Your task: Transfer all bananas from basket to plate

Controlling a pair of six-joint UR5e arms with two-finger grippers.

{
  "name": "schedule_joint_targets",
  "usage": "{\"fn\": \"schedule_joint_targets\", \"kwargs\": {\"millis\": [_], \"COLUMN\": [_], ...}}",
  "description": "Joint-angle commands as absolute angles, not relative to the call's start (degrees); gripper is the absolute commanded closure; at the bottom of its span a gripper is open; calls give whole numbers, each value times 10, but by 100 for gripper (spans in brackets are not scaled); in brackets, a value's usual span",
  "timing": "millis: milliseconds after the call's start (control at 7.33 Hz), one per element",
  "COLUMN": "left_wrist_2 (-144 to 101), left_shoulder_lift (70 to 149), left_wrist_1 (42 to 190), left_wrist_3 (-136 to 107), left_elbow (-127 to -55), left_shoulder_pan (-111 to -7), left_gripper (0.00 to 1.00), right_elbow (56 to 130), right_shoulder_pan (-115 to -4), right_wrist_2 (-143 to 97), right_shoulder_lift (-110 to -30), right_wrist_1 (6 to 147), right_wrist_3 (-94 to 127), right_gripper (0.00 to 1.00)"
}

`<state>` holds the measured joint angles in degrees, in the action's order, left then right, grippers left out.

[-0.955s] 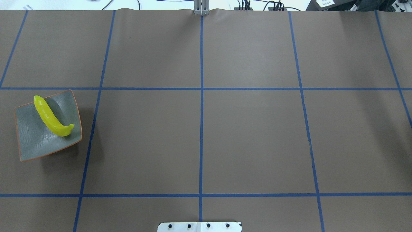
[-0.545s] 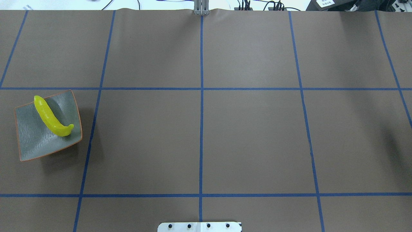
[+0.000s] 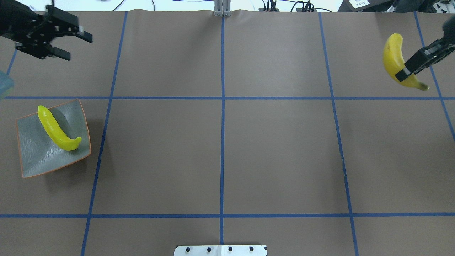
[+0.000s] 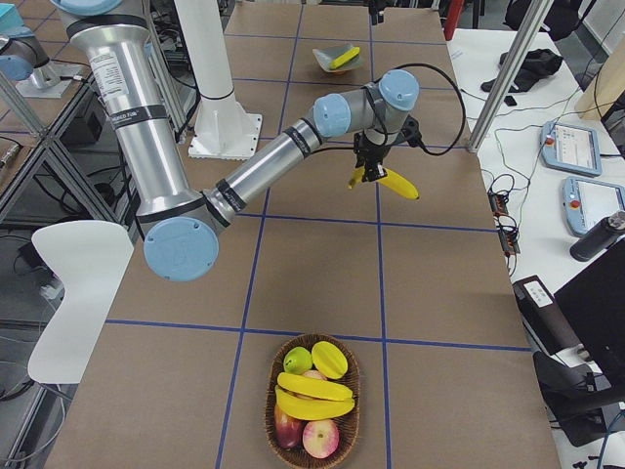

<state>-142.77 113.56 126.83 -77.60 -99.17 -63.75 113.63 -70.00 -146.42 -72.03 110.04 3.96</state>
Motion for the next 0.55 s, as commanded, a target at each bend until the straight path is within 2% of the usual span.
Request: {"fn": "schedule_joint_targets", "kwargs": {"millis": [0, 409], "left_wrist_2": [-1376, -1366], "left_shoulder_lift": [1230, 1274], "left_wrist_1": [1273, 1388], "left_wrist_3": [-848, -1051], "left_elbow": [-976, -936], "left_shoulder_pan": [-554, -522], "left_gripper": [1, 0], "right_elbow": [1143, 1142], "right_shoulder_pan": [-604, -519], "right_wrist_2": [-1463, -1443], "right_shoulder_lift": [-699, -648], "right_wrist_1": [931, 828], "right_wrist_3": [287, 456], "right_gripper": [100, 100]}}
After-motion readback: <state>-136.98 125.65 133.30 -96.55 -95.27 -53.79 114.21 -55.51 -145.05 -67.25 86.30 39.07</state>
